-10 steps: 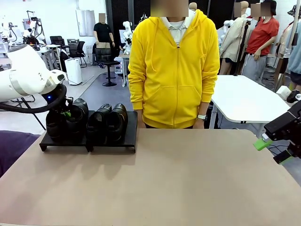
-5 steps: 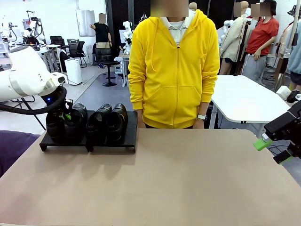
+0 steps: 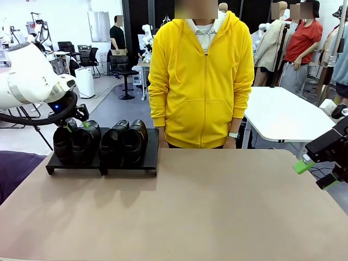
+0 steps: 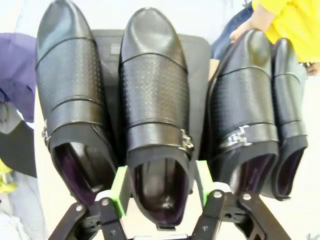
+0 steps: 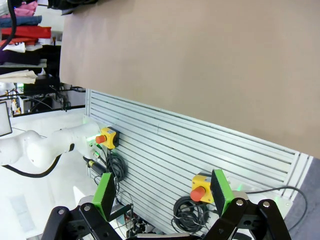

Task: Organize the shoes by placing them on the stand.
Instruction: Place the Shoe from the middle of the table onto the Shoes Stand.

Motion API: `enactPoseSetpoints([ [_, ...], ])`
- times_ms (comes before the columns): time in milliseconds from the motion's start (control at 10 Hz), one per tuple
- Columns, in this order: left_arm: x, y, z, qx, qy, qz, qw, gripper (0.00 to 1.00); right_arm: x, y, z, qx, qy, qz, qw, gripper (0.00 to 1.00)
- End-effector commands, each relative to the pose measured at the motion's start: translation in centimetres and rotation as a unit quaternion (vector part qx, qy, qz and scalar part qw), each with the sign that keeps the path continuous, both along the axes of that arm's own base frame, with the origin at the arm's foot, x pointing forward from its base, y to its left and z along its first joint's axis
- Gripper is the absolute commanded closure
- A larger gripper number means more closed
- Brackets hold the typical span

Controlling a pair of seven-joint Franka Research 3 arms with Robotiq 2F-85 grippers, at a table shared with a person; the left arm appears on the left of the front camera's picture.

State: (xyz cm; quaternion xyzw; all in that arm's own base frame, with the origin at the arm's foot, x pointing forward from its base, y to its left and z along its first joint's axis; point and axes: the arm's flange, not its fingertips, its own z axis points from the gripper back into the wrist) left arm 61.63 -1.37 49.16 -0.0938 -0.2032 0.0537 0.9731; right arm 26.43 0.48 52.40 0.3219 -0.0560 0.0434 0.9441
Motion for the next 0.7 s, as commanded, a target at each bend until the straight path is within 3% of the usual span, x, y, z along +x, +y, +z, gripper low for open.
enactPoseSetpoints([
  [0, -2.5, -0.6, 2.1, -0.002, -0.027, -0.025, 0.999, 0.00, 0.1, 0.0, 0.3, 0.013, -0.004, 0.005, 1.000, 0.00],
  [200, -5.8, -1.1, 5.4, -0.020, -0.021, -0.069, 0.997, 0.00, 0.1, 0.0, 0.3, 0.013, -0.004, 0.005, 1.000, 0.00],
  [300, -8.4, -1.1, 7.2, -0.052, 0.022, -0.105, 0.993, 0.00, 0.1, 0.0, 0.3, 0.013, -0.004, 0.005, 1.000, 0.00],
  [400, -11.4, -0.6, 8.6, -0.096, 0.078, -0.155, 0.980, 0.00, 0.1, 0.0, 0.3, 0.013, -0.004, 0.005, 1.000, 0.00],
  [500, -15.1, -1.0, 9.3, -0.124, 0.129, -0.272, 0.945, 0.00, 0.1, 0.0, 0.3, 0.013, -0.004, 0.005, 1.000, 0.00],
  [600, -19.2, -1.4, 9.5, -0.116, 0.146, -0.320, 0.929, 0.00, 0.1, 0.0, 0.3, 0.013, -0.004, 0.005, 1.000, 0.00],
])
